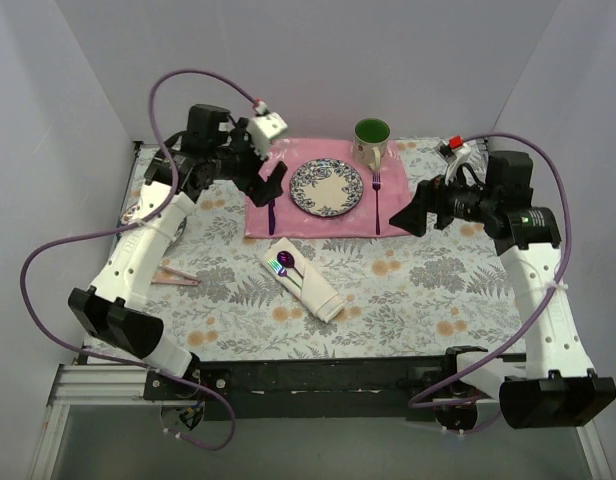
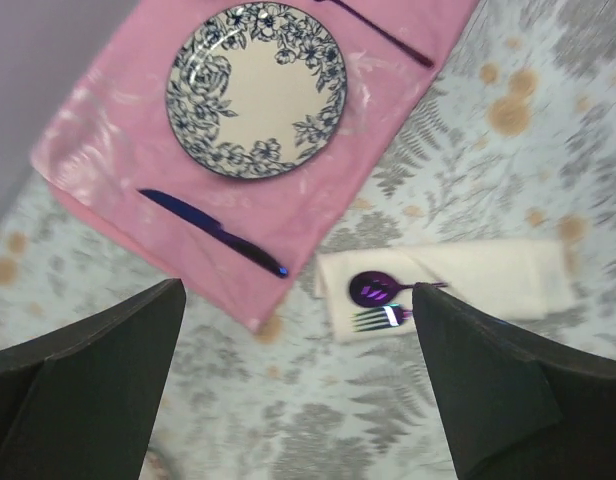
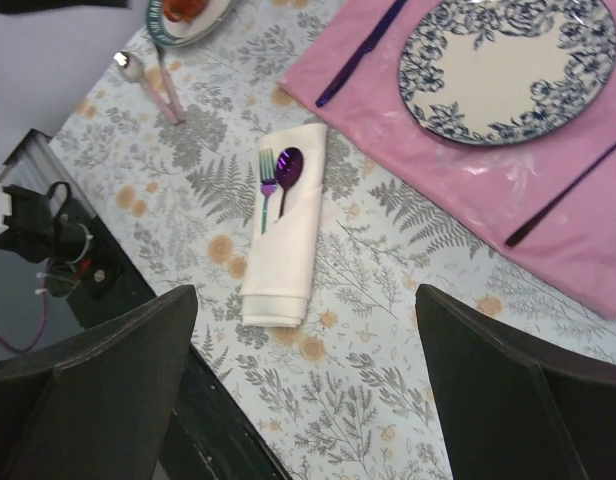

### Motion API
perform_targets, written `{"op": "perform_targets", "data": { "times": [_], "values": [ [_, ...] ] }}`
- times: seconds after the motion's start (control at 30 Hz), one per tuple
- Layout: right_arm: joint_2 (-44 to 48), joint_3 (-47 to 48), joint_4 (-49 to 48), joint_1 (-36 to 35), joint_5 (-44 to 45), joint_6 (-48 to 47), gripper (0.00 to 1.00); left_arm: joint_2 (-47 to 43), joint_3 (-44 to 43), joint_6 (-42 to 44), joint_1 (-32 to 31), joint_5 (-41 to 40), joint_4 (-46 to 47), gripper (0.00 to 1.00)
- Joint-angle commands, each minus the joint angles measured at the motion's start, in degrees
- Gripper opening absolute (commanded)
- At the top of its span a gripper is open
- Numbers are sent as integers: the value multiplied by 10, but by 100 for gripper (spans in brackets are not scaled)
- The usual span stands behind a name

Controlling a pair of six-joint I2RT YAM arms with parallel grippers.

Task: Fold the napkin into a case and place the utensils inside
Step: Reset both arms

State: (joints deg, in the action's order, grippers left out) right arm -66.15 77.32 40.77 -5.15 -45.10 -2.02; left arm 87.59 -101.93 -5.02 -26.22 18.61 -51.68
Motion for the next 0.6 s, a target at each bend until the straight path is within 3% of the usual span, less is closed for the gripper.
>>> {"op": "perform_targets", "data": {
  "times": [0.0,0.03,0.13,0.4,0.57],
  "values": [
    [61,-86,26,17,90,-35,99,-11,-33,-290,120,146,-80,98],
    [73,-103,23,24,100,-36,99,-15,0,-345,137,159,-78,98],
    [110,-152,19,40,135,-51,99,-48,67,-402,193,176,-47,98],
    [160,-226,45,44,233,-126,99,-132,298,-374,228,85,-8,98],
    [153,-226,48,44,237,-136,99,-169,378,-352,237,71,22,98]
  ]
}}
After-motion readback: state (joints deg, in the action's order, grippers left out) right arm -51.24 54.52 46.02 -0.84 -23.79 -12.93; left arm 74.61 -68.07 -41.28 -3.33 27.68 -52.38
